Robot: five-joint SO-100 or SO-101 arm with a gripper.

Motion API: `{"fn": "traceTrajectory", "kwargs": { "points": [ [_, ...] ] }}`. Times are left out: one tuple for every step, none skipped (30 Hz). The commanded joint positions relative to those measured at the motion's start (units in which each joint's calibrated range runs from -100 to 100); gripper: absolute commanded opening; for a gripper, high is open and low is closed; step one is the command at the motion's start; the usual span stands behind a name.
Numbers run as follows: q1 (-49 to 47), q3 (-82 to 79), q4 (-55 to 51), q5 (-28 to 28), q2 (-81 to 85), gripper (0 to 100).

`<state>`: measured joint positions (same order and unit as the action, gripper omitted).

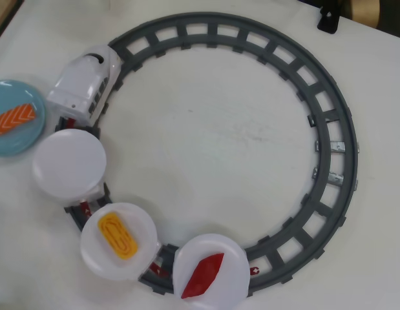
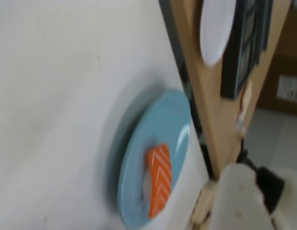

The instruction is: Pick up the sushi from the Shinkansen and put it on the blue dish

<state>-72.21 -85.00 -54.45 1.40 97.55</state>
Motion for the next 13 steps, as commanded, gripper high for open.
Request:
{"fn": "traceTrajectory", "kwargs": {
  "points": [
    [-4.9, 0.1, 1.2, -0.4, 0.5, 3],
    [-6.0, 0.1, 1.2, -0.4, 0.5, 3],
    [-6.8, 0.1, 1.0, -0.4, 0.4, 3],
    [-7.2, 0.1, 0.9, -0.4, 0.4, 3],
    [-7.2, 0.1, 0.9, -0.4, 0.4, 3],
    [-7.2, 0.1, 0.7, -0.4, 0.4, 3],
    [-7.4, 0.1, 0.7, -0.4, 0.4, 3],
    [-7.5, 0.0, 0.6, -0.4, 0.4, 3],
    [-7.5, 0.0, 0.6, -0.4, 0.4, 3],
    [-7.5, 0.0, 0.6, -0.4, 0.4, 3],
    [-7.5, 0.0, 0.6, -0.4, 0.4, 3],
    [-7.5, 0.0, 0.6, -0.4, 0.4, 3],
    [-7.5, 0.0, 0.6, -0.4, 0.4, 3]
  ]
}}
